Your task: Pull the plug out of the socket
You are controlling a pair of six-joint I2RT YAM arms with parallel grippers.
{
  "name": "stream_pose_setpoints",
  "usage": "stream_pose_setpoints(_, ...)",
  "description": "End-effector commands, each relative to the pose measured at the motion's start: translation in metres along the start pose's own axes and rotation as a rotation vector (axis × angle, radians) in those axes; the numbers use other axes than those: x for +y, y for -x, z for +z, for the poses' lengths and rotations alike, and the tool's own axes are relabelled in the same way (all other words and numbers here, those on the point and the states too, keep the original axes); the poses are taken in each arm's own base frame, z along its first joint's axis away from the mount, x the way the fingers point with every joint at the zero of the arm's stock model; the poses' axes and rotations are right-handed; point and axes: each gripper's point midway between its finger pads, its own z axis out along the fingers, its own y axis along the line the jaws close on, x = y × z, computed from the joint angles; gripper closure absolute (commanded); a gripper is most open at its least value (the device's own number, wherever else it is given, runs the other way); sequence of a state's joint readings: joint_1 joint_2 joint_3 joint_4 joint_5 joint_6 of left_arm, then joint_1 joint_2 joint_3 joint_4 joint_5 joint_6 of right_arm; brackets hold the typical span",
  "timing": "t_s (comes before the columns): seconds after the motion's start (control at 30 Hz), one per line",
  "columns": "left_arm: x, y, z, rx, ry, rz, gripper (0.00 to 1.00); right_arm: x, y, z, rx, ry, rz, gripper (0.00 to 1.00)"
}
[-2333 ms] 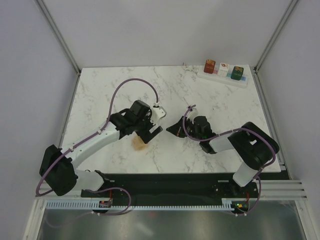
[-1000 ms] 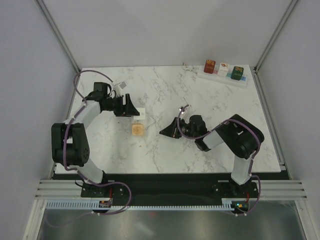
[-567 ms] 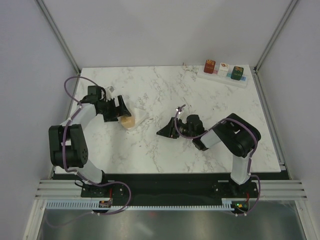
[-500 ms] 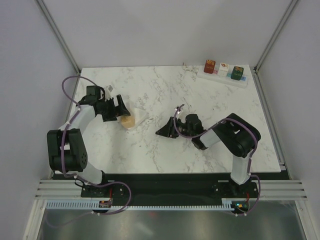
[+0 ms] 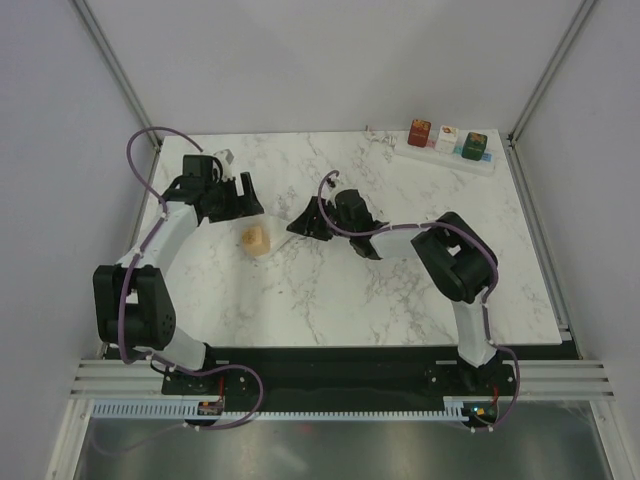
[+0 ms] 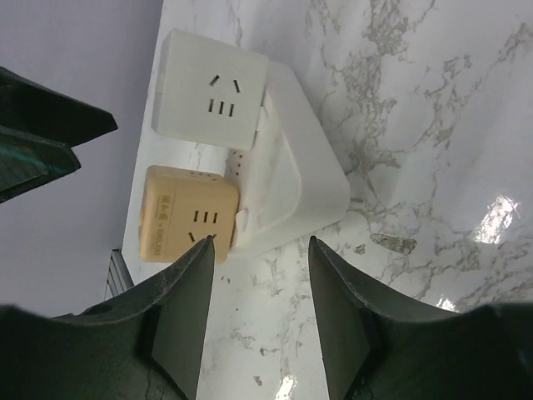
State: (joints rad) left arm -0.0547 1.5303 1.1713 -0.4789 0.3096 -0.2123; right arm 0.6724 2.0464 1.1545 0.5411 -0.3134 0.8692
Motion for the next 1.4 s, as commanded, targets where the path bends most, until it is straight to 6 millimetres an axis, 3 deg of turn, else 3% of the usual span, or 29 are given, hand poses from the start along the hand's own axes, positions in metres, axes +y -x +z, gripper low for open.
stream_pose_setpoints(0.0, 0.007, 0.012, -0.001, -0.052, 0.081, 0.038, 0.09, -0.025, -0.018, 0.008, 0.041, -0.075, 0.027, 0.43)
stream_pose_setpoints(0.1, 0.019, 0.008, -0.003, -0.082, 0.142, 0.051, 0.05, -0.025, -0.027, 0.007, 0.025, -0.036, 0.040, 0.37)
stream_pose_setpoints(0.17, 0.016, 0.009, -0.005, -0.097, 0.138, 0.043, 0.04, -0.025, -0.038, 0.006, 0.031, -0.031, 0.053, 0.35)
stream_pose_setpoints(0.27, 0.012, 0.003, 0.004, -0.094, 0.116, 0.023, 0.02, -0.017, -0.040, 0.008, -0.038, -0.021, 0.071, 0.32)
stream_pose_setpoints(0.4, 0.016, 0.004, 0.012, -0.085, 0.134, 0.008, 0.02, -0.011, -0.046, 0.017, -0.087, -0.033, 0.135, 0.35)
stream_pose_setpoints(0.43, 0.016, 0.005, 0.013, -0.088, 0.135, 0.006, 0.02, -0.016, -0.053, 0.021, -0.081, -0.039, 0.157, 0.45)
stream_pose_setpoints(0.53, 0.015, 0.004, 0.014, -0.090, 0.125, -0.004, 0.02, -0.019, -0.051, 0.023, -0.132, -0.023, 0.223, 0.48)
stream_pose_setpoints(0.8, 0.006, -0.002, 0.021, -0.069, 0.077, -0.015, 0.03, -0.013, -0.037, 0.028, -0.219, 0.033, 0.267, 0.44)
stream_pose_setpoints(1.1, 0.009, -0.003, 0.021, -0.073, 0.114, 0.001, 0.04, -0.017, -0.038, 0.054, -0.195, 0.032, 0.299, 0.45)
stream_pose_setpoints(1.17, 0.010, -0.001, 0.021, -0.071, 0.127, 0.010, 0.05, -0.019, -0.038, 0.056, -0.205, 0.031, 0.304, 0.49)
stream_pose_setpoints(1.27, 0.012, 0.002, 0.019, -0.056, 0.150, 0.014, 0.06, -0.021, -0.037, 0.056, -0.211, 0.023, 0.308, 0.63)
stream_pose_setpoints(1.3, 0.011, -0.003, 0.020, -0.029, 0.162, 0.015, 0.06, -0.019, -0.036, 0.056, -0.215, 0.023, 0.298, 0.79)
stream_pose_setpoints(1.37, 0.004, 0.005, 0.018, -0.030, 0.166, 0.035, 0.05, -0.023, -0.038, 0.052, -0.214, 0.006, 0.281, 0.94)
